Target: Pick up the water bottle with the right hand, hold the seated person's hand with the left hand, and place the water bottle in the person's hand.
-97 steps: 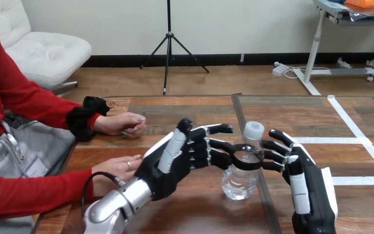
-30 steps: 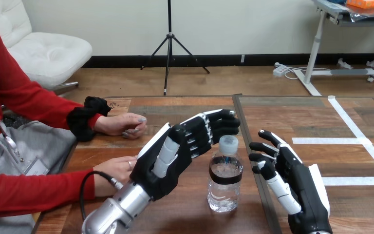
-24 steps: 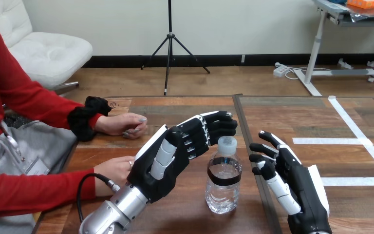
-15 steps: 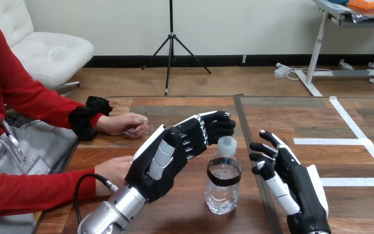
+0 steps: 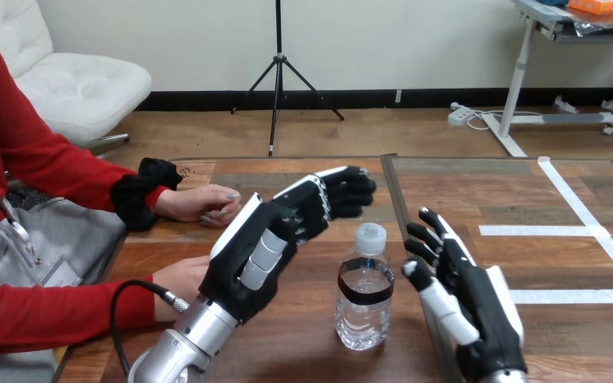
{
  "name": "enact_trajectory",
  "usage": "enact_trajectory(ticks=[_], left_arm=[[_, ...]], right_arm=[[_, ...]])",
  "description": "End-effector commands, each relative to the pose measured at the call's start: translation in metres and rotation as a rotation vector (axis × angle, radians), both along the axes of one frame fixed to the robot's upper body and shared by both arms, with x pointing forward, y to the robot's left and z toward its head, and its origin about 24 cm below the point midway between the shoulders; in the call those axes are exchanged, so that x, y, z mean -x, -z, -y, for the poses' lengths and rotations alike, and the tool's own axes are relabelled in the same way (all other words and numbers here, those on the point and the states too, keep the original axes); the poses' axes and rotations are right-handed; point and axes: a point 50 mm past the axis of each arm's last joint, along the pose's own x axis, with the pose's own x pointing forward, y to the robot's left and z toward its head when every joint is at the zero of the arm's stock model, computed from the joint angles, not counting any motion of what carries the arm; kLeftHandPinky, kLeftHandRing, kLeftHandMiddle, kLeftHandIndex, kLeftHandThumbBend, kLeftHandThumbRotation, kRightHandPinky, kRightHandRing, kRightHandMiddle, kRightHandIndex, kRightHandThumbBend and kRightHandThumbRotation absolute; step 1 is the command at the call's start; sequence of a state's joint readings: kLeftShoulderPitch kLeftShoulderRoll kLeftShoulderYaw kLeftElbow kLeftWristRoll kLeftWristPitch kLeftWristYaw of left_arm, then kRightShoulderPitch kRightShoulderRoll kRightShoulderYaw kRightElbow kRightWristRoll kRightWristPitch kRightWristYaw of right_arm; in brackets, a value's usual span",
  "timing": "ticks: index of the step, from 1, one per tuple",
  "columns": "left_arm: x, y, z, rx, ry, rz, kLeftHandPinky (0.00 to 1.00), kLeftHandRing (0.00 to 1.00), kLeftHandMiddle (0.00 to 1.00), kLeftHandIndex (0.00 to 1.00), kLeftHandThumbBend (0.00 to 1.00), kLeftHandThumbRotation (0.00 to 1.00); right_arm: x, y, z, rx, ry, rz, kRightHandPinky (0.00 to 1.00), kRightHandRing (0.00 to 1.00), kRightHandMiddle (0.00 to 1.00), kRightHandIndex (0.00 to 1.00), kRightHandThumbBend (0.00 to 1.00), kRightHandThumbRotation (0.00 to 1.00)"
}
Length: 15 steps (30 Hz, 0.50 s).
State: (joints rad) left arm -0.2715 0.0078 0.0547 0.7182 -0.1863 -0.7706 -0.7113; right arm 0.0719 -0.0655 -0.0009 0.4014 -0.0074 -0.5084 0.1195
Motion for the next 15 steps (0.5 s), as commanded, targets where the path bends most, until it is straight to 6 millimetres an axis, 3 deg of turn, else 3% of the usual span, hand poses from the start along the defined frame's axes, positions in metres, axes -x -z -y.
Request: enact_trajectory(ticks=[1,15], left_arm=[[-0.011,-0.012,-0.008,-0.047,-0.061,0.085,0.83,0.84,0.85,0.85,1.00,0.89],[-0.013,-0.012,-0.026,-0.169,-0.121,0.145,0.90,0.94,0.96,0.96,1.00,0.83]], right_arm=[[-0.023,-0.017,-0.019,-0.038,-0.041,0.076,0.84,0.95,0.95,0.98,1.00,0.59],[-0.029,-0.013,-0.032,-0.025,-0.066,0.077,0.85,0.96,0.96,0.99,1.00,0.60]])
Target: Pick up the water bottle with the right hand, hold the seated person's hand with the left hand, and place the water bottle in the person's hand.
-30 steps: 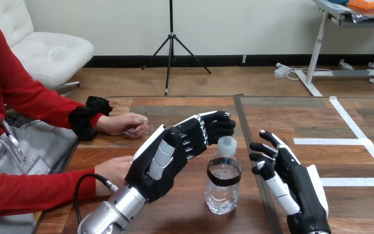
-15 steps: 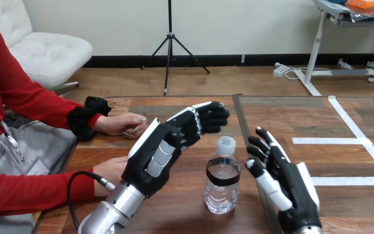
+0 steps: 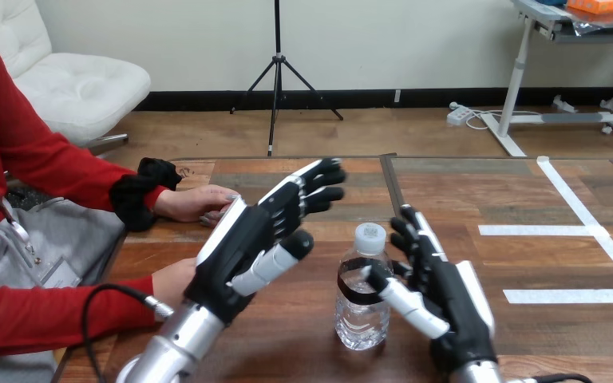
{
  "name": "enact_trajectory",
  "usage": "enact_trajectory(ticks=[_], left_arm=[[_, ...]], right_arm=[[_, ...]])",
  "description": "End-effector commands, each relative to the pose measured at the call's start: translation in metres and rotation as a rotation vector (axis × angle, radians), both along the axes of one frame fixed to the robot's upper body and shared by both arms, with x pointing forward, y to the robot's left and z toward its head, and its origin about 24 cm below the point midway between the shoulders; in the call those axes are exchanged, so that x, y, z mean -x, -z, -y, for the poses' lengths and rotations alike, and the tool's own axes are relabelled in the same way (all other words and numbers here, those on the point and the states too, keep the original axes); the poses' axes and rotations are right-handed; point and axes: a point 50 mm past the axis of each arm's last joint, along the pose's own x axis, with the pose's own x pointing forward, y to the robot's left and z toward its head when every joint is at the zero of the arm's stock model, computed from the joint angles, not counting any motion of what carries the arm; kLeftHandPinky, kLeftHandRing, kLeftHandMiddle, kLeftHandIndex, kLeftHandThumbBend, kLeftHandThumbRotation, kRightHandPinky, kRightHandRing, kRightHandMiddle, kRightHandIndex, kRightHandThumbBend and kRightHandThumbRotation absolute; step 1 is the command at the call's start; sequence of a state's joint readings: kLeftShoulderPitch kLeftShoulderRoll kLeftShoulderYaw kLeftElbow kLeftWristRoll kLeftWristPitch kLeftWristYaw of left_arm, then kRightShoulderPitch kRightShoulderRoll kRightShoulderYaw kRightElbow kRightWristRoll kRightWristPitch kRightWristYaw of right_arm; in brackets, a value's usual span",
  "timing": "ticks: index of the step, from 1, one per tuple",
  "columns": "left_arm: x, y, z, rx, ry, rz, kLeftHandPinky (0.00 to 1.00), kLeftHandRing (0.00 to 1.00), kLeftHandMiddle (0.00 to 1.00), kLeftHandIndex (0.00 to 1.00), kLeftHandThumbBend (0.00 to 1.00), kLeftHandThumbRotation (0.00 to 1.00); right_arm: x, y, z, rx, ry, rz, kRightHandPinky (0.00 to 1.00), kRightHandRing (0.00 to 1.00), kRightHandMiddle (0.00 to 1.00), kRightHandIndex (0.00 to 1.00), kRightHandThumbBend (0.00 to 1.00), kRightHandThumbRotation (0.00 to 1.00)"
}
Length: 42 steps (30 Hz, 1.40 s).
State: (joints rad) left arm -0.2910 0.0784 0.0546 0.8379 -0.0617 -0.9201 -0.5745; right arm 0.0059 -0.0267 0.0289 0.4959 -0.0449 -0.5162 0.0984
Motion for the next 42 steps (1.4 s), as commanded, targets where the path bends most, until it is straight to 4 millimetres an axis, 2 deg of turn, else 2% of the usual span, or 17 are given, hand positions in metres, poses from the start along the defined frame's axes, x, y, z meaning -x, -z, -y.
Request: enact_trajectory(ticks=[1,22,42], left_arm=[[-0.015,-0.020,-0.009,-0.037,-0.019,0.100,0.91,0.95,0.98,0.97,1.00,0.82],[-0.018,-0.018,-0.030,-0.093,-0.026,0.065,0.99,1.00,1.00,1.00,1.00,0.86],[-0.015,-0.017,-0.044,-0.117,-0.036,0.065,0.98,1.00,1.00,1.00,1.00,0.91]], right_arm=[[-0.018,-0.019,-0.012,-0.022,-0.028,0.099,0.85,0.96,0.96,0.99,1.00,0.60],[-0.010,-0.019,-0.015,-0.026,-0.087,0.097,0.86,0.97,0.97,1.00,1.00,0.63],[0.002,-0.021,-0.012,-0.020,-0.111,0.097,0.90,0.98,0.99,1.00,1.00,0.61]])
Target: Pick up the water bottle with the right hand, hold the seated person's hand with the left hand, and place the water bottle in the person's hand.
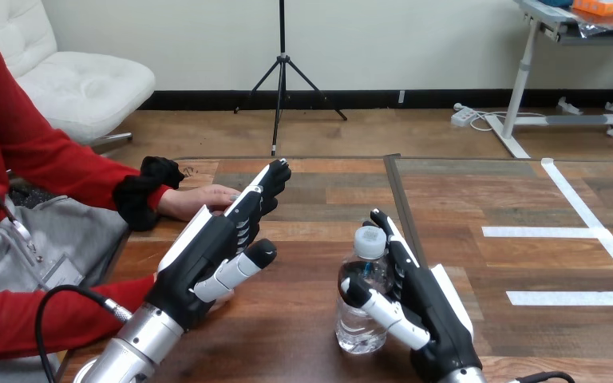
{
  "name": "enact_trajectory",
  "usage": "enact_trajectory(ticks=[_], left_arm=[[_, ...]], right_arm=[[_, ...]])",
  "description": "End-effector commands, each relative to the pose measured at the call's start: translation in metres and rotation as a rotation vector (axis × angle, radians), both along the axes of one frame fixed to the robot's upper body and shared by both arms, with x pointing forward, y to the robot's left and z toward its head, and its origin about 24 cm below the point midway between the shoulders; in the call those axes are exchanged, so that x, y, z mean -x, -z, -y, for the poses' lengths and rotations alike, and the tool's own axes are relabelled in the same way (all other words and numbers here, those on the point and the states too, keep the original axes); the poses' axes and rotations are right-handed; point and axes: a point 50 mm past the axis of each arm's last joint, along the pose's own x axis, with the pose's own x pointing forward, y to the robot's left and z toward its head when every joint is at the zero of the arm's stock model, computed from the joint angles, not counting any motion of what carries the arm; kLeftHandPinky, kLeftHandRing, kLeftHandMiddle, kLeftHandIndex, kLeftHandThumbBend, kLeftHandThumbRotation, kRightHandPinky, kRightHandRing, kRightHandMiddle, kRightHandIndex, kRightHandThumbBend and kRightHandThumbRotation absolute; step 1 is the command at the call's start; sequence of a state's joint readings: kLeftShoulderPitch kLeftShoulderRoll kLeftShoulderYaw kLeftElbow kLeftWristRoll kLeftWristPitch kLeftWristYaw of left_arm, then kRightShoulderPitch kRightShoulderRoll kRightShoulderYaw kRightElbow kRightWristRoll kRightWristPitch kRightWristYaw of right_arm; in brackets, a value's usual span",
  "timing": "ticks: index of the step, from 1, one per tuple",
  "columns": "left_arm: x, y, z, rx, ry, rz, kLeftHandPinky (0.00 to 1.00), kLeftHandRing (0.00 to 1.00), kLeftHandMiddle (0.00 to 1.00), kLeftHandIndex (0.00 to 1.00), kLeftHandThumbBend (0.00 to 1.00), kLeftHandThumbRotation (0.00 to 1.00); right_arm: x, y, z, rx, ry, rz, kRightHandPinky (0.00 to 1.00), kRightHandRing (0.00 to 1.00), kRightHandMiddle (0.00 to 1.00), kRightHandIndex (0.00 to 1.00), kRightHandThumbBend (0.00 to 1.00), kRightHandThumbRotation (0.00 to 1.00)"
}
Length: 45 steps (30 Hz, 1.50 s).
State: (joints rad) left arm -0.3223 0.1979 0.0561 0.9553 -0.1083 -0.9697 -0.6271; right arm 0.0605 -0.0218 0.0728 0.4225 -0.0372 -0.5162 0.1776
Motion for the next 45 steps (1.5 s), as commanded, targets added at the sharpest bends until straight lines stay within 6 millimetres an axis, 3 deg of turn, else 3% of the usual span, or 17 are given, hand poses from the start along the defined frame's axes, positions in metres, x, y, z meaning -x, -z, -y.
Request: enact_trajectory(ticks=[1,16,28,45], left_arm=[[-0.015,-0.021,-0.008,-0.025,-0.015,0.092,0.98,1.00,1.00,1.00,1.00,0.92],[-0.010,-0.022,-0.015,-0.007,-0.032,0.099,0.97,1.00,1.00,1.00,1.00,0.94],[-0.006,-0.023,-0.020,0.024,-0.055,0.112,0.95,0.98,1.00,0.99,1.00,0.94],[0.001,-0.026,-0.024,0.059,-0.071,0.126,0.94,0.98,1.00,0.98,1.00,0.94]], right_arm=[[-0.009,-0.017,0.000,-0.010,-0.005,0.082,0.90,0.98,0.99,1.00,1.00,0.61],[-0.016,0.000,0.001,0.006,0.070,-0.022,0.85,0.98,0.98,1.00,1.00,0.54],[-0.024,0.017,0.001,0.038,0.148,-0.096,0.70,0.92,0.94,0.96,1.00,0.44],[-0.031,0.031,0.001,0.044,0.243,-0.136,0.55,0.73,0.81,0.84,1.00,0.23]])
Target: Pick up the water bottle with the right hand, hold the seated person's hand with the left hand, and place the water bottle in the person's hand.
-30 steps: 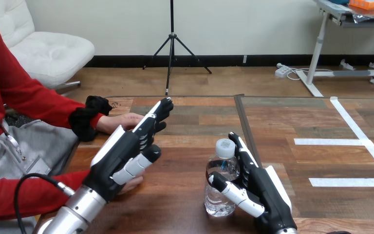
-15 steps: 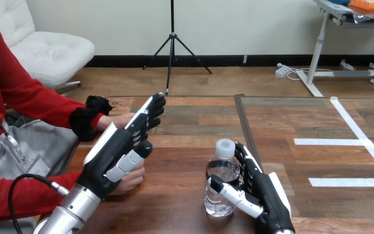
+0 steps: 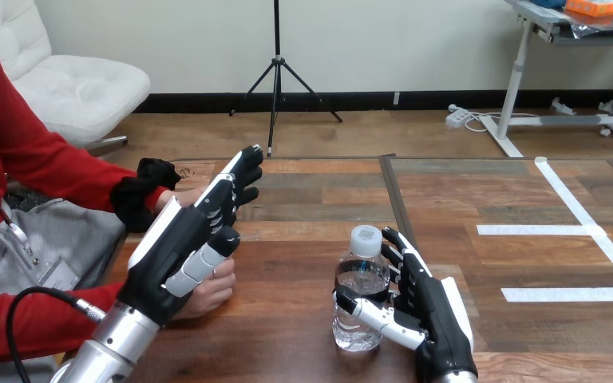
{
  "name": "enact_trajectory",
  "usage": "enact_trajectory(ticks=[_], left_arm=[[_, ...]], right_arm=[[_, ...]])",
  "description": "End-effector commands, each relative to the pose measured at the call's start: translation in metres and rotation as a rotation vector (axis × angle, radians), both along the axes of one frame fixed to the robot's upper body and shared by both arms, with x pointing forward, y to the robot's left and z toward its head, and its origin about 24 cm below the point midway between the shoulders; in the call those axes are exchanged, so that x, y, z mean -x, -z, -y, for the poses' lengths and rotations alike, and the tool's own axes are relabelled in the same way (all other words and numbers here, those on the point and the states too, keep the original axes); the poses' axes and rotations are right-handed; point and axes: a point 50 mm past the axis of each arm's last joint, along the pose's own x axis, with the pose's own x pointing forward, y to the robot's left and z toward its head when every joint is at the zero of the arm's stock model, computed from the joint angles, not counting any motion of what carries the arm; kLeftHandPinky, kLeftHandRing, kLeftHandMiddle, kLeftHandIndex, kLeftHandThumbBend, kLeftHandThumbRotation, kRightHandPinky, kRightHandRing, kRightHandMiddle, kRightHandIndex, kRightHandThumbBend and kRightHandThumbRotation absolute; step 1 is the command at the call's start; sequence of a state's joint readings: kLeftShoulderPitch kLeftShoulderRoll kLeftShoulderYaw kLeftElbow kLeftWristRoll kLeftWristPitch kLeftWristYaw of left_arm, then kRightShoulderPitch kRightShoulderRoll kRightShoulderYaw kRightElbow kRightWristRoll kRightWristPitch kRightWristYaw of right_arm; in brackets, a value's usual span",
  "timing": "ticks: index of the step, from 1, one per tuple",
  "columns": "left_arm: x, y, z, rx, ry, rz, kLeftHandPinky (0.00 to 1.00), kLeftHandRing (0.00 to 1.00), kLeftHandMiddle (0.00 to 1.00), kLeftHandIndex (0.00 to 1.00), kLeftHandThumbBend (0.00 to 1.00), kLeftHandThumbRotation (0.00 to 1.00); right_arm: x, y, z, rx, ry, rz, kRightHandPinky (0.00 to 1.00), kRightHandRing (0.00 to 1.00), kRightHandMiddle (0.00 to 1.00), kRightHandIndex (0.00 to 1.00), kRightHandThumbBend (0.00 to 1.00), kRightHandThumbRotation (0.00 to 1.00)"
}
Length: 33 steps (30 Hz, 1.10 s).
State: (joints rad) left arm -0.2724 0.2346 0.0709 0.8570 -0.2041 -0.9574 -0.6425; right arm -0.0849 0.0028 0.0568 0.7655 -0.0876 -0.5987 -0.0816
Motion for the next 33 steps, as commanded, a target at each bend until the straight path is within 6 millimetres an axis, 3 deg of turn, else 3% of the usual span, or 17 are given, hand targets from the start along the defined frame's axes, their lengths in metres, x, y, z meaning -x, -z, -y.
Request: enact_trajectory(ticks=[1,14,23,28,33], left_arm=[[-0.0046,-0.0160,-0.0045,0.021,-0.015,0.074,0.94,0.98,1.00,0.97,1.00,0.94],[-0.0003,-0.0181,-0.0072,0.041,-0.015,0.086,0.94,0.98,1.00,0.97,1.00,0.93],[0.0016,-0.0178,-0.0075,0.058,-0.017,0.085,0.94,0.97,0.99,0.96,1.00,0.94],[0.0022,-0.0176,-0.0076,0.057,-0.022,0.088,0.93,0.96,0.99,0.96,1.00,0.94],[0.0030,-0.0170,-0.0082,0.055,-0.031,0.086,0.92,0.96,0.98,0.96,1.00,0.94]], right_arm=[[-0.0201,0.0010,0.0005,0.003,0.050,-0.044,0.55,0.72,0.80,0.84,1.00,0.22],[-0.0244,0.0073,0.0010,0.040,0.136,-0.080,0.45,0.50,0.66,0.70,1.00,0.04],[-0.0262,0.0092,0.0027,0.101,0.190,-0.085,0.41,0.42,0.58,0.65,1.00,0.02],[-0.0273,0.0082,0.0034,0.103,0.209,-0.072,0.40,0.42,0.56,0.63,1.00,0.02],[-0.0285,0.0080,0.0043,0.092,0.224,-0.073,0.44,0.48,0.55,0.60,0.96,0.00]])
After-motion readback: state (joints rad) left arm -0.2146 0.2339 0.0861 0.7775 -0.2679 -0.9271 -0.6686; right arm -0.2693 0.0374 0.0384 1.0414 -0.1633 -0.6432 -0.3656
